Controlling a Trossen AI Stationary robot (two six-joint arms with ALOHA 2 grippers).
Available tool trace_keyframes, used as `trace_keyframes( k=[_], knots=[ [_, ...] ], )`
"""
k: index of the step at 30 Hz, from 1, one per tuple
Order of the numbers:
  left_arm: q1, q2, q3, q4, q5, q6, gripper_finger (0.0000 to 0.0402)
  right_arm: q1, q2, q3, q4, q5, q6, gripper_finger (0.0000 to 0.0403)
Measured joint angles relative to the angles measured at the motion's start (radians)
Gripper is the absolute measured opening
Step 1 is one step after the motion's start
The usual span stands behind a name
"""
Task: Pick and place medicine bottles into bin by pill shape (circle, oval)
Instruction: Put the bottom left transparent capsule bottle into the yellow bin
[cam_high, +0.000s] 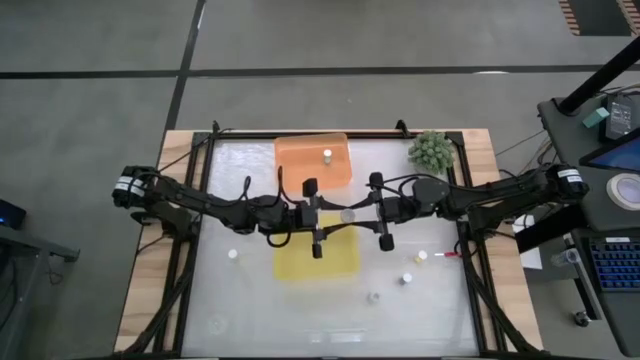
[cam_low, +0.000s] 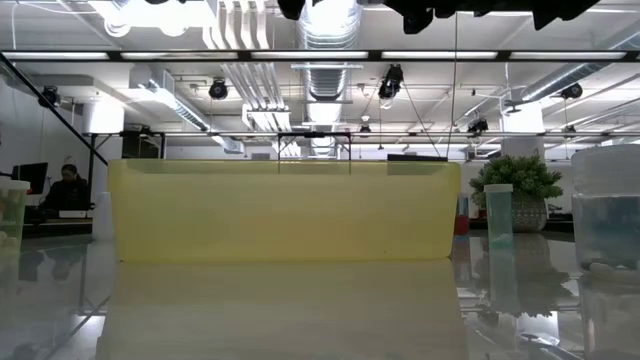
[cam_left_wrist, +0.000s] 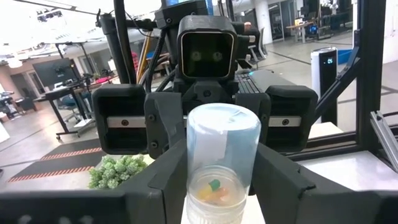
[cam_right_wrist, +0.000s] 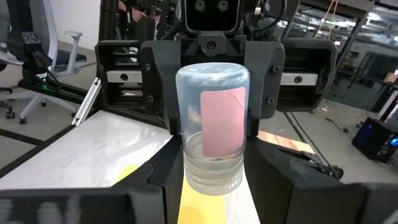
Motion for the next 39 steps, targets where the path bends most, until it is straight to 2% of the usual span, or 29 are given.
trace_keyframes(
  k=[7,12,16,22,25,31,39],
  knots=[
    [0.000,-0.007,0.001,-0.037,0.000,0.001,0.0230,0.000,0.000,0.000,-0.019,0.000,0.019,0.0135],
    [0.001,-0.060,0.002,-0.151,0.000,0.009,0.0263,0.000,-0.002,0.000,-0.065,0.000,0.062,0.0135],
    [0.000,-0.129,0.001,-0.309,-0.001,0.009,0.0269,-0.002,-0.003,0.008,-0.143,0.010,0.109,0.0135],
    [0.000,-0.204,0.000,-0.487,-0.010,0.001,0.0270,-0.010,0.010,0.117,-0.411,0.052,0.163,0.0135],
    [0.000,-0.219,0.000,-0.535,-0.059,0.001,0.0270,-0.015,0.038,0.189,-0.563,0.064,0.193,0.0135],
    [0.000,-0.226,-0.001,-0.623,-0.164,-0.002,0.0270,-0.021,0.172,0.369,-0.836,0.064,0.240,0.0135],
    [-0.002,-0.246,-0.002,-0.725,-0.171,-0.053,0.0270,-0.023,0.406,0.588,-1.084,0.063,0.244,0.0136]
  ],
)
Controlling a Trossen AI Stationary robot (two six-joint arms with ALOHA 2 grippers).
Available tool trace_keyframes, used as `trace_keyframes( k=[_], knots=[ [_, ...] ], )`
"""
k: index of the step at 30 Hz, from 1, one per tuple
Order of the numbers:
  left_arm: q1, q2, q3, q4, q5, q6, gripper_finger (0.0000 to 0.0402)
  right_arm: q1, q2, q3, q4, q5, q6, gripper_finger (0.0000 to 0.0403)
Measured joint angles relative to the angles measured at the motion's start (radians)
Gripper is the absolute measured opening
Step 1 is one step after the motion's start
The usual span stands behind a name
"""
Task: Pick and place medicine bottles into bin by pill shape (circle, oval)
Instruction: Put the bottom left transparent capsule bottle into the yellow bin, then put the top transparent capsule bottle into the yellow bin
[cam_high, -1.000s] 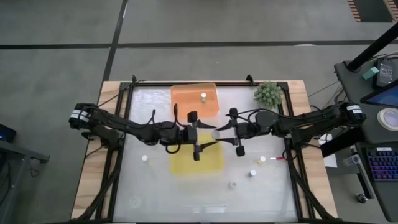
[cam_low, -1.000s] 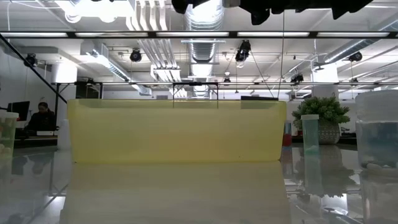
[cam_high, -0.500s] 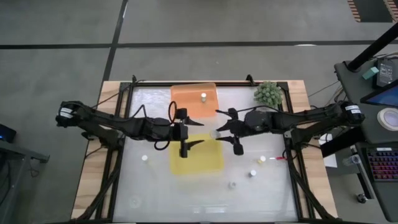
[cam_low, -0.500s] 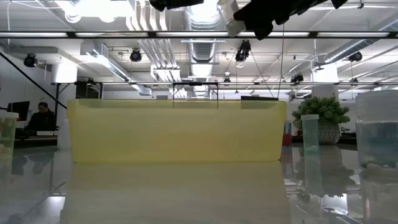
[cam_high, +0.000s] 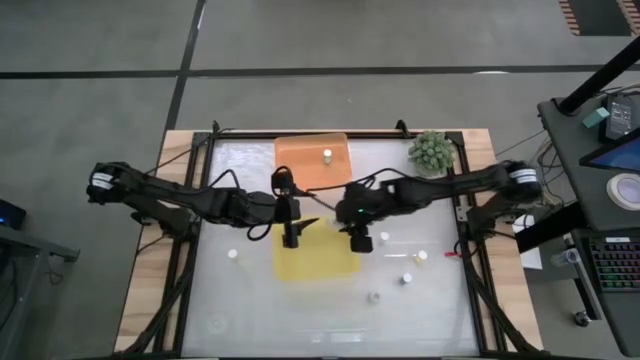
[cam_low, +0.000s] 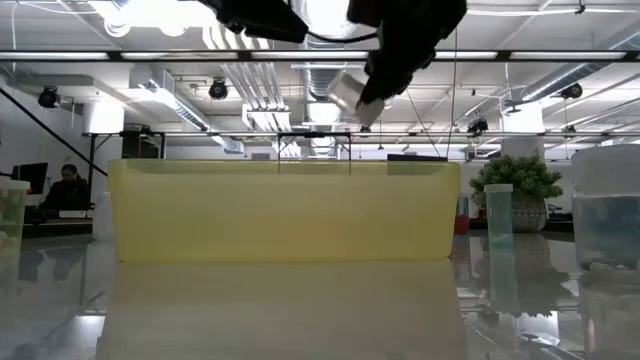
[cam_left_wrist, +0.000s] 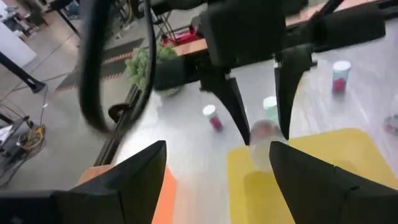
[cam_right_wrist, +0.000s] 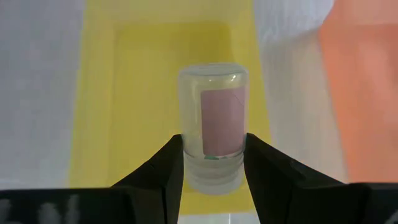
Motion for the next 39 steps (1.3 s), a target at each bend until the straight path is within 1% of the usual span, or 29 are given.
trace_keyframes(
  k=[4,7,11,15,17,22,25,32,39],
  knots=[
    [-0.010,-0.029,-0.009,-0.053,-0.020,-0.024,0.0270,0.000,0.087,0.058,-0.043,0.000,0.008,0.0136],
    [-0.025,-0.065,-0.051,-0.060,-0.056,-0.025,0.0270,0.000,0.141,0.080,-0.050,0.000,0.009,0.0136],
    [-0.037,-0.149,-0.115,-0.032,-0.092,-0.030,0.0270,-0.006,0.205,0.094,-0.054,-0.001,0.015,0.0136],
    [-0.038,-0.239,-0.176,0.000,-0.097,-0.059,0.0270,-0.021,0.252,0.096,-0.055,-0.001,0.015,0.0136],
    [-0.039,-0.271,-0.208,0.046,-0.097,-0.059,0.0270,-0.027,0.269,0.096,-0.058,-0.001,0.015,0.0136],
    [-0.039,-0.331,-0.256,0.109,-0.097,-0.050,0.0270,-0.029,0.292,0.096,-0.063,-0.003,0.013,0.0138],
    [-0.039,-0.351,-0.277,0.151,-0.097,-0.029,0.0270,-0.028,0.300,0.096,-0.067,-0.003,0.004,0.0151],
    [-0.039,-0.354,-0.280,0.159,-0.097,-0.024,0.0270,-0.031,0.301,0.096,-0.066,-0.002,0.013,0.0200],
    [-0.039,-0.354,-0.280,0.158,-0.097,-0.024,0.0270,-0.031,0.270,0.096,-0.091,-0.002,-0.004,0.0209]
  ],
)
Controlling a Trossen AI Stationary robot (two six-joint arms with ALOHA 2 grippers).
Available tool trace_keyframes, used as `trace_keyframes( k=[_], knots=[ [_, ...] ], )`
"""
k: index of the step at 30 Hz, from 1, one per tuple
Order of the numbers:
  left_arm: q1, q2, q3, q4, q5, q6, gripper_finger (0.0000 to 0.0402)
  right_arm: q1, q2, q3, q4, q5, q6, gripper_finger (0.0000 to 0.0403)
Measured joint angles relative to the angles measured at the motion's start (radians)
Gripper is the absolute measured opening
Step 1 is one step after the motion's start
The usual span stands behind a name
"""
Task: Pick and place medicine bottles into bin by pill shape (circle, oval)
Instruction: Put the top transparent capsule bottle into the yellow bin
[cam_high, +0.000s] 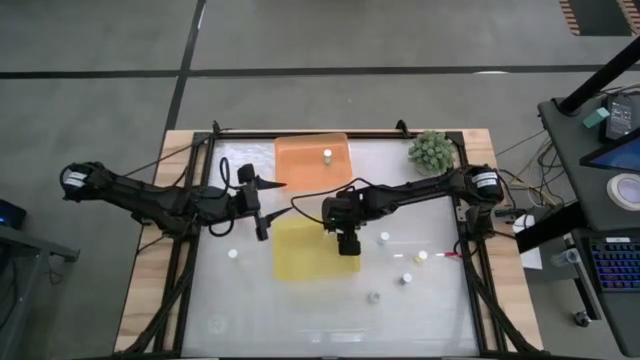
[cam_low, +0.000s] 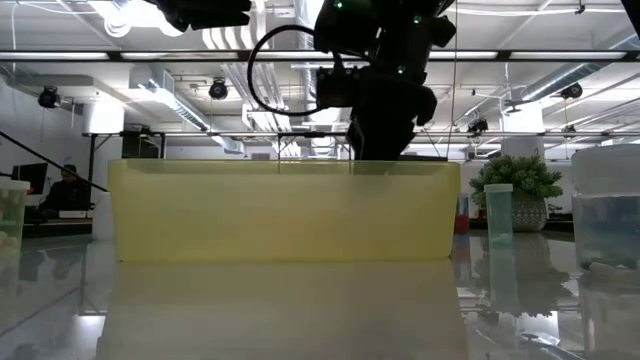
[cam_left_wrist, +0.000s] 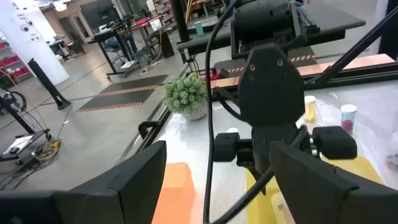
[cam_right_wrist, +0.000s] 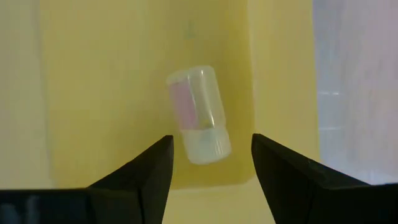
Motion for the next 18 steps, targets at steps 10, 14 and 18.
trace_keyframes(
  k=[10,14,18],
  knots=[
    [0.000,0.022,-0.059,-0.001,0.001,-0.053,0.0270,-0.019,-0.214,-0.052,-0.005,0.000,-0.034,0.0207],
    [0.003,0.020,-0.105,0.033,-0.002,-0.034,0.0270,-0.057,-0.344,-0.146,0.119,0.003,-0.086,0.0200],
    [0.006,0.017,-0.112,0.049,-0.019,0.000,0.0270,-0.115,-0.463,-0.276,0.352,0.001,-0.129,0.0193]
  ],
)
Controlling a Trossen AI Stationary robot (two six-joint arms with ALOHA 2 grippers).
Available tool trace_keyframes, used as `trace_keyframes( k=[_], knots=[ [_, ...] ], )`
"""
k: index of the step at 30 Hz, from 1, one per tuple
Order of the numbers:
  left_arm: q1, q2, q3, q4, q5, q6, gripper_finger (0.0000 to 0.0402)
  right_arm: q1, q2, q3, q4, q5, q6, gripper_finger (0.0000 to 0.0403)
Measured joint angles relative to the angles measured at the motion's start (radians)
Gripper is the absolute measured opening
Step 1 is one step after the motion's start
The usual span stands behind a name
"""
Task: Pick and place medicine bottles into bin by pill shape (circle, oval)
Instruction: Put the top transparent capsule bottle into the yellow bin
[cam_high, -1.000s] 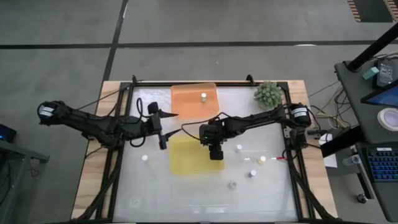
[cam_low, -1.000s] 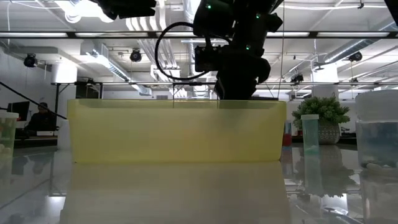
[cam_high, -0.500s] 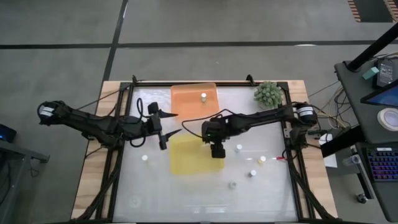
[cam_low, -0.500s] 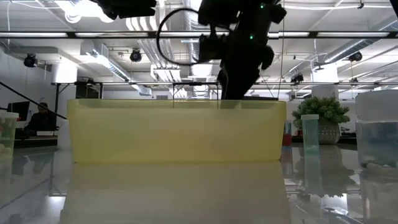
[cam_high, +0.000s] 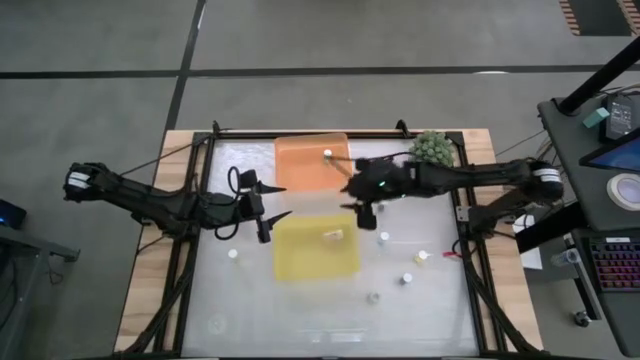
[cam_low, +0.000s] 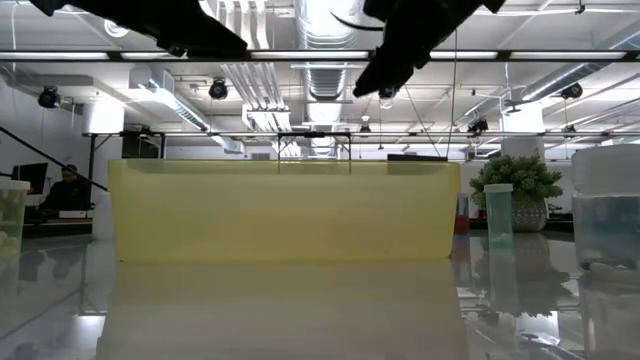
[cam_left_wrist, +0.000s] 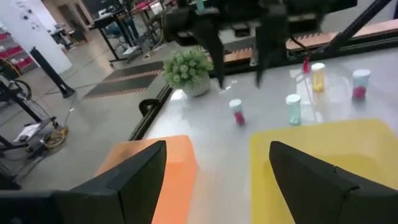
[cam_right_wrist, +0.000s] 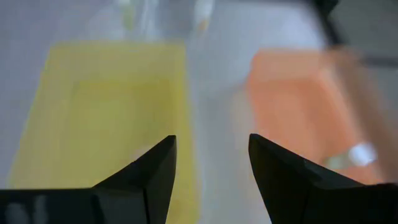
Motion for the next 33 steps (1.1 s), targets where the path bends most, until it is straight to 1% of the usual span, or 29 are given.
trace_keyframes(
  k=[3,5,11,14,17,20,22,26,30,33],
  knots=[
    [0.001,0.000,-0.004,-0.008,-0.003,0.037,0.0270,-0.043,-0.074,-0.094,0.172,0.001,-0.028,0.0189],
    [0.002,-0.002,-0.003,-0.005,-0.007,0.085,0.0270,-0.067,-0.116,-0.148,0.248,0.002,-0.033,0.0186],
    [0.003,-0.019,-0.001,0.012,-0.008,0.104,0.0270,-0.106,-0.199,-0.254,0.301,0.000,-0.030,0.0176],
    [0.007,-0.015,-0.003,0.087,-0.008,0.117,0.0270,-0.135,-0.225,-0.276,0.309,0.001,-0.032,0.0171],
    [0.014,-0.005,-0.003,0.255,-0.007,0.210,0.0270,-0.158,-0.253,-0.276,0.257,0.001,-0.021,0.0168],
    [0.015,0.007,-0.003,0.455,-0.007,0.359,0.0270,-0.168,-0.284,-0.264,0.164,0.002,0.005,0.0168],
    [0.015,0.018,-0.003,0.527,-0.007,0.417,0.0270,-0.168,-0.303,-0.256,0.097,0.001,0.046,0.0168],
    [0.016,0.036,-0.003,0.556,-0.007,0.406,0.0270,-0.166,-0.329,-0.231,-0.047,-0.001,0.145,0.0166],
    [0.015,0.053,-0.003,0.550,-0.007,0.313,0.0270,-0.145,-0.336,-0.223,-0.160,-0.001,0.204,0.0166],
    [0.015,0.063,-0.003,0.538,-0.007,0.250,0.0270,-0.117,-0.333,-0.242,-0.176,-0.002,0.233,0.0166]
  ],
)
